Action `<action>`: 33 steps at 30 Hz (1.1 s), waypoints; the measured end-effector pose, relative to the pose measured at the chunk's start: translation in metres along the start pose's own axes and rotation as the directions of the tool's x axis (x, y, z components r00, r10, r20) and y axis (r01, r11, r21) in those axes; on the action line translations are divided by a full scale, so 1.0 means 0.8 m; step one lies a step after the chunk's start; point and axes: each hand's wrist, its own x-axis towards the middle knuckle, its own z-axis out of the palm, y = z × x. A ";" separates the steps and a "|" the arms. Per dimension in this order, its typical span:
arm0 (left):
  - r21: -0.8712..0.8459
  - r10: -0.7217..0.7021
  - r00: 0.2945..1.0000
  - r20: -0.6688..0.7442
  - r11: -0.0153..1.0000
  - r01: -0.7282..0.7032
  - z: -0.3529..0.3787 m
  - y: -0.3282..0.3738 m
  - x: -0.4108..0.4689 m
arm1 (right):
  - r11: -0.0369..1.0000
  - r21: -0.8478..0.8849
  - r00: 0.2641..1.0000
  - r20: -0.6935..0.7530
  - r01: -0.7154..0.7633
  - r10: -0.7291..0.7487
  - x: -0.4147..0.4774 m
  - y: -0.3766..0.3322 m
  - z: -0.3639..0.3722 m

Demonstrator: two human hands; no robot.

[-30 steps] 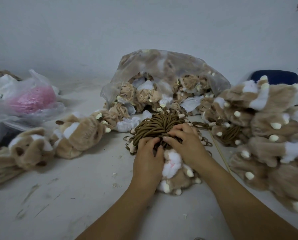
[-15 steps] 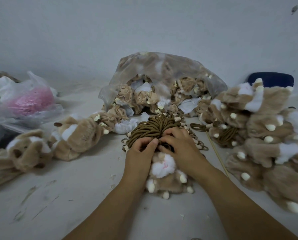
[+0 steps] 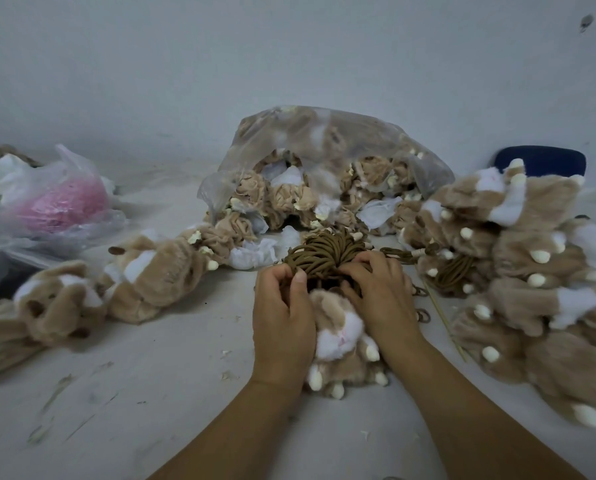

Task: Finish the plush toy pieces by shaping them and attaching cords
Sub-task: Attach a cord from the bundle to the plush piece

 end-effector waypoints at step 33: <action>-0.041 0.013 0.972 0.234 0.999 -0.003 -0.002 -0.007 0.006 | 0.974 0.074 0.975 0.032 0.216 -0.219 0.000 -0.010 -0.015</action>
